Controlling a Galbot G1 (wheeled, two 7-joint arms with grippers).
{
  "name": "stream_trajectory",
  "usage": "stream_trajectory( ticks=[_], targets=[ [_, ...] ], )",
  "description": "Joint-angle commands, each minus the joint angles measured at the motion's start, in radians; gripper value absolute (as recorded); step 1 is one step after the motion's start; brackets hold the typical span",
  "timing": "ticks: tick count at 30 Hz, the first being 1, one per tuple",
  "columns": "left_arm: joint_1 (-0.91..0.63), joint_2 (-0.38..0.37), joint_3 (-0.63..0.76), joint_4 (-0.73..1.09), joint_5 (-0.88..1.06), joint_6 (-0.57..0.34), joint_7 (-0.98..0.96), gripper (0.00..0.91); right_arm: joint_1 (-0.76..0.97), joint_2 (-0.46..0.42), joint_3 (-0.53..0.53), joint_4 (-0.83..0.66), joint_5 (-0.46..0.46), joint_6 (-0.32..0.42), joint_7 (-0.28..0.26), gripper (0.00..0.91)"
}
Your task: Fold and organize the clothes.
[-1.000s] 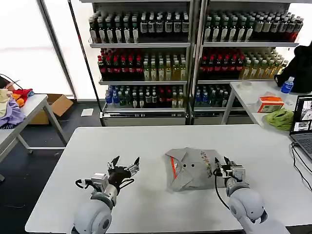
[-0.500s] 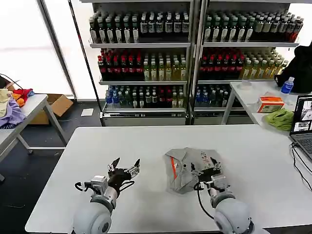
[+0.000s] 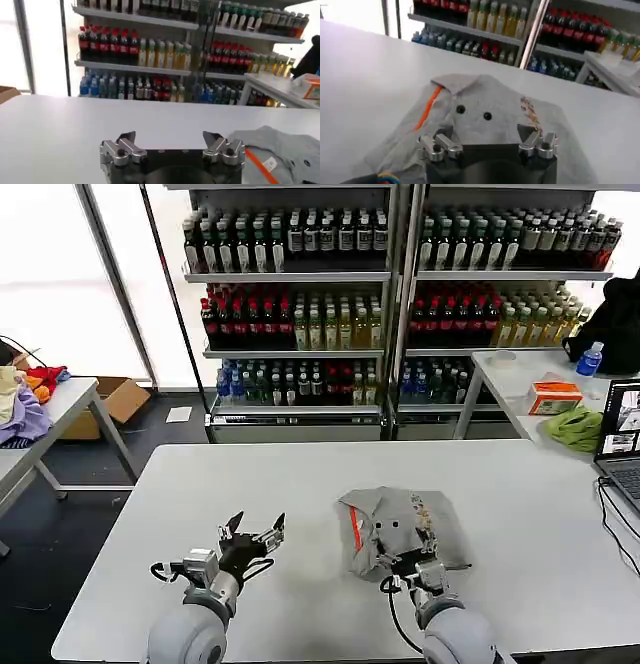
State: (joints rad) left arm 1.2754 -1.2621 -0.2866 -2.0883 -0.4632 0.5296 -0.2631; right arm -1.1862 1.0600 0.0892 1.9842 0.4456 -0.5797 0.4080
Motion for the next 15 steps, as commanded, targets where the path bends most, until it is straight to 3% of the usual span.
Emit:
stream_trajectory(
  ticks=[1,6,15],
  targets=[
    [0.013,0.002,-0.003,-0.007,0.000,0.000,0.002,0.907,-0.034,0.055,0.032,-0.040,0.172,0.001,0.012,0.907],
    [0.024,0.007,-0.008,-0.012,0.000,0.000,0.005,0.907,-0.027,0.067,0.076,0.006,0.180,0.003,0.014,0.907],
    [0.034,0.010,-0.003,-0.014,0.000,0.008,0.008,0.907,0.070,0.006,0.155,0.090,0.250,0.000,0.018,0.907]
  ],
)
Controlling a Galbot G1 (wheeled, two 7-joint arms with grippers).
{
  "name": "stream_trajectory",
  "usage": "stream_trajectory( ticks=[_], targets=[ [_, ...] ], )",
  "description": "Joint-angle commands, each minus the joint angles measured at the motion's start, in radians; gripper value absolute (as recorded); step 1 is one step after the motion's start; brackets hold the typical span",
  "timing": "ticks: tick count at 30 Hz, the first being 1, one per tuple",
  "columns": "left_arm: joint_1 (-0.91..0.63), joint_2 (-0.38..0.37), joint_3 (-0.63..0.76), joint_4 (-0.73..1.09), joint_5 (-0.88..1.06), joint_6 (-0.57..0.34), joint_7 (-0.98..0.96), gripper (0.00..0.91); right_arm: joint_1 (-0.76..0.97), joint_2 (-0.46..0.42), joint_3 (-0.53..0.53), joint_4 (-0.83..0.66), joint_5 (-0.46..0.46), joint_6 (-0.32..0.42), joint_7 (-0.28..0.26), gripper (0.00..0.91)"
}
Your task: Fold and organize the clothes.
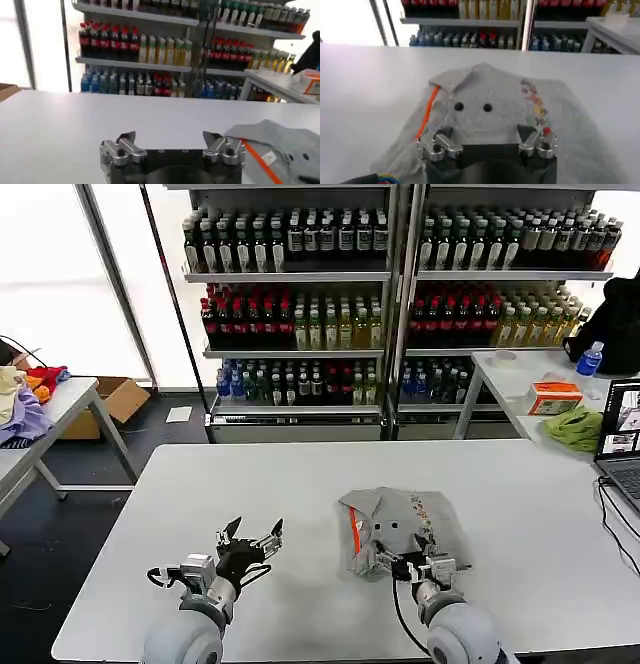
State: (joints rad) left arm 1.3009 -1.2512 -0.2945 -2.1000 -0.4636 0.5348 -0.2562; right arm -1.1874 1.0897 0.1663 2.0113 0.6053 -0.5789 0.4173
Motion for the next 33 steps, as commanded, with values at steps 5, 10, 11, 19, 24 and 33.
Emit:
stream_trajectory(
  ticks=[5,10,11,19,24,33],
  targets=[
    [0.020,-0.001,0.003,-0.009,0.000,0.003,0.002,0.907,0.186,-0.007,0.052,-0.065,0.090,0.001,0.005,0.907],
    [0.036,-0.003,0.003,-0.012,0.001,0.003,0.003,0.907,0.304,0.065,0.025,-0.206,0.089,0.006,0.000,0.907],
    [0.039,-0.004,0.001,-0.013,0.001,0.003,0.003,0.907,0.321,0.080,0.014,-0.229,0.085,0.005,0.004,0.907],
    [0.049,-0.001,-0.016,-0.019,-0.002,0.003,0.008,0.907,0.334,0.103,-0.007,-0.324,0.079,0.001,0.014,0.907],
    [0.048,-0.003,-0.015,-0.014,-0.001,0.003,0.008,0.907,0.289,0.105,0.000,-0.313,0.079,0.001,0.009,0.907],
    [0.044,-0.007,-0.010,-0.012,-0.001,0.006,0.009,0.907,0.263,0.119,0.001,-0.328,0.074,0.001,-0.005,0.907]
  ],
)
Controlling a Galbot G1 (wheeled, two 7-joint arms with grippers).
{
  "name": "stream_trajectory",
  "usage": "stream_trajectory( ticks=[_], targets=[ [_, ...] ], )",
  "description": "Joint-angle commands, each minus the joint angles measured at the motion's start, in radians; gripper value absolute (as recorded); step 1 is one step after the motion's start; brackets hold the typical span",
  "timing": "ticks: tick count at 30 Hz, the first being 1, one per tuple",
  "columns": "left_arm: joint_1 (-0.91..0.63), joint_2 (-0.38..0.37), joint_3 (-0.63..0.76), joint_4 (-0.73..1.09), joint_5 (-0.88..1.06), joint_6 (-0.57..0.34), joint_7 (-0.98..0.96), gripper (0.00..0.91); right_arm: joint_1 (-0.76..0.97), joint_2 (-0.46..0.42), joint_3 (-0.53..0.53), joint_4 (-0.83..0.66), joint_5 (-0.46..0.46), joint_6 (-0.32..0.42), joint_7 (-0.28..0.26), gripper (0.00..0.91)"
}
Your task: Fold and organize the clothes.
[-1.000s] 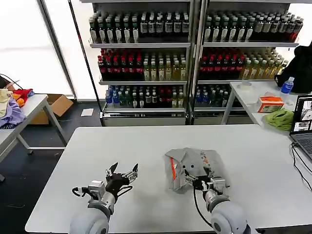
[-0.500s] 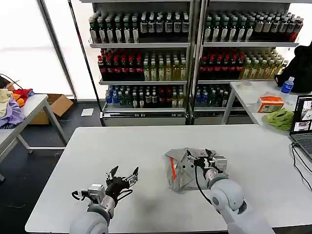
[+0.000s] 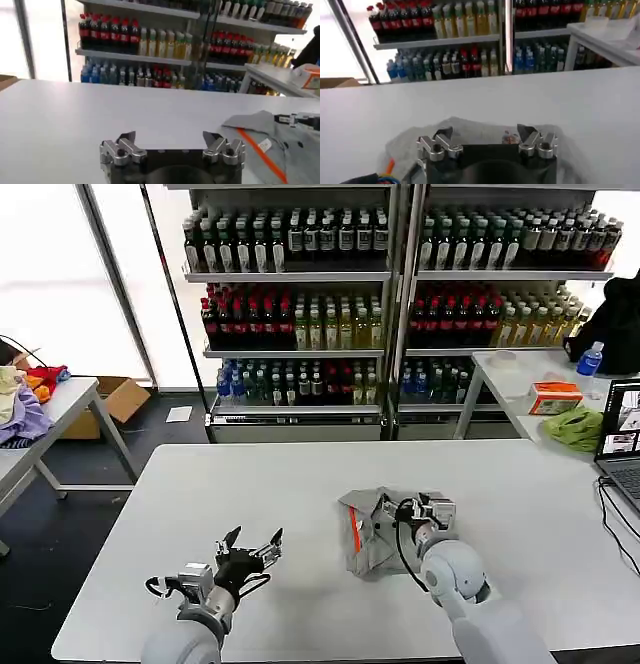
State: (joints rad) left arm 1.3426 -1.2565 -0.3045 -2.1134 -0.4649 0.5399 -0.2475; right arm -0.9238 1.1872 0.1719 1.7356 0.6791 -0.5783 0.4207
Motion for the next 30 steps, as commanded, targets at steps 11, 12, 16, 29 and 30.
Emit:
stream_trajectory(
  ticks=[11,12,16,29,30],
  targets=[
    [0.016,-0.005,-0.009,-0.009,0.002,-0.001,0.005,0.907,-0.007,0.025,0.016,-0.045,-0.004,0.018,-0.025,0.907],
    [0.017,-0.006,-0.007,-0.011,0.003,-0.001,0.006,0.907,-0.007,0.025,0.021,-0.035,-0.010,0.024,-0.027,0.907],
    [0.023,-0.009,-0.003,-0.014,0.006,0.000,0.012,0.907,-0.013,0.016,0.052,0.063,-0.011,0.032,-0.032,0.907],
    [0.043,-0.022,-0.001,-0.030,0.015,-0.001,0.025,0.907,-0.010,0.033,-0.030,0.080,-0.024,0.013,-0.019,0.907],
    [0.045,-0.021,-0.005,-0.032,0.014,0.000,0.026,0.907,-0.002,0.036,-0.037,0.065,-0.023,0.007,-0.012,0.907]
  ],
)
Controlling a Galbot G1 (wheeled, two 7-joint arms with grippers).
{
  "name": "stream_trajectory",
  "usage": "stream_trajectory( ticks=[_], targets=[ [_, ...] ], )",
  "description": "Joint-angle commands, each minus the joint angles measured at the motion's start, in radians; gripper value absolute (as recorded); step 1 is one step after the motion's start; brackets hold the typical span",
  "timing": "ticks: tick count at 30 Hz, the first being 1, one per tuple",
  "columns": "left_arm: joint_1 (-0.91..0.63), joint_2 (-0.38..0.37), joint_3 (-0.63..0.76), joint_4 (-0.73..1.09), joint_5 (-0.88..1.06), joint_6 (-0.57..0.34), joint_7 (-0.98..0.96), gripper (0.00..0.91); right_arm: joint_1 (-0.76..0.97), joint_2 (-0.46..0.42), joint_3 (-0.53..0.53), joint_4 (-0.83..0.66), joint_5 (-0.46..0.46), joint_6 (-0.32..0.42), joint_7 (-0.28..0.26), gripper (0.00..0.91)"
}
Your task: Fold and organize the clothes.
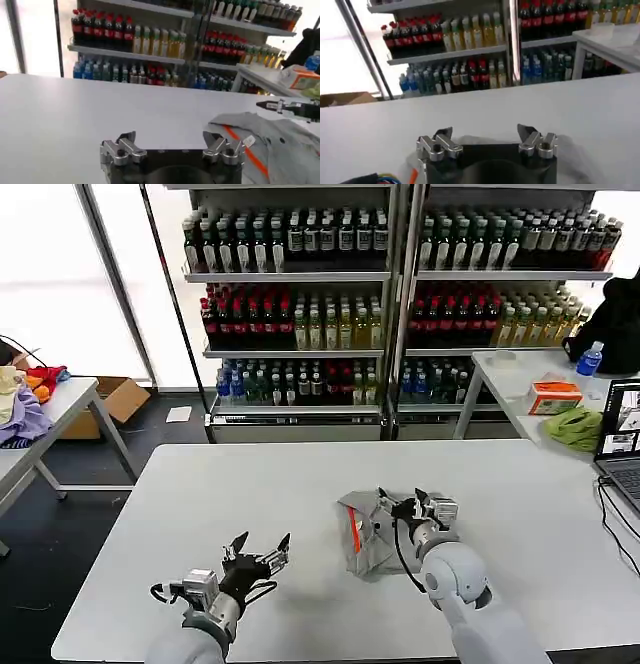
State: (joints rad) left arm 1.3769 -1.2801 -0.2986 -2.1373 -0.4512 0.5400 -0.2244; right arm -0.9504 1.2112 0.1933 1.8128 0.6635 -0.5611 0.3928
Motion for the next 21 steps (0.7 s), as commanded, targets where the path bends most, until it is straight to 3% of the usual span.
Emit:
stream_trajectory(
  ticks=[1,21],
  targets=[
    [0.013,0.004,-0.013,-0.010,0.000,-0.001,0.003,0.907,0.030,0.012,-0.065,-0.025,-0.007,-0.016,0.024,0.907],
    [0.024,-0.007,-0.020,-0.020,0.004,-0.003,0.001,0.907,0.016,-0.003,-0.072,-0.059,-0.038,-0.018,0.038,0.907]
  ],
)
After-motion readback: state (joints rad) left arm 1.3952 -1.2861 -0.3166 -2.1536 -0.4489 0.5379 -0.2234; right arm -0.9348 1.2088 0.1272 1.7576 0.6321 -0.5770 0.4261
